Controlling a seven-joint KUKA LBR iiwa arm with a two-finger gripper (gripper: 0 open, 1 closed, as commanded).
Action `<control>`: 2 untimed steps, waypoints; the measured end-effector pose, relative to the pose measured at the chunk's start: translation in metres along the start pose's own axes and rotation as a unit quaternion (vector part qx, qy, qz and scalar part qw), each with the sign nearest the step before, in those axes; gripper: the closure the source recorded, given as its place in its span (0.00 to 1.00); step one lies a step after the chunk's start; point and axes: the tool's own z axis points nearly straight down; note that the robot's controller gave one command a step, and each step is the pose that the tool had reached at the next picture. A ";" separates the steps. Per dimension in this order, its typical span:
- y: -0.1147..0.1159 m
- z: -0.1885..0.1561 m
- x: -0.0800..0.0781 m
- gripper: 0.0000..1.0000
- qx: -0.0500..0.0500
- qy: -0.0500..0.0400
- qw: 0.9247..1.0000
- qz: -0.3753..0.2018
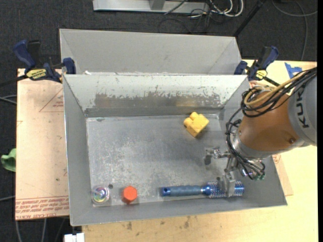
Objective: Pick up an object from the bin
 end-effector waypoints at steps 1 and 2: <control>0.035 0.014 0.006 0.00 0.002 -0.009 1.000 -0.006; 0.036 0.016 0.009 1.00 0.000 -0.004 1.000 -0.004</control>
Offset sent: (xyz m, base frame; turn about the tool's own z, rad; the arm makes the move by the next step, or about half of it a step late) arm -0.0200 0.0327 -0.0190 -0.0075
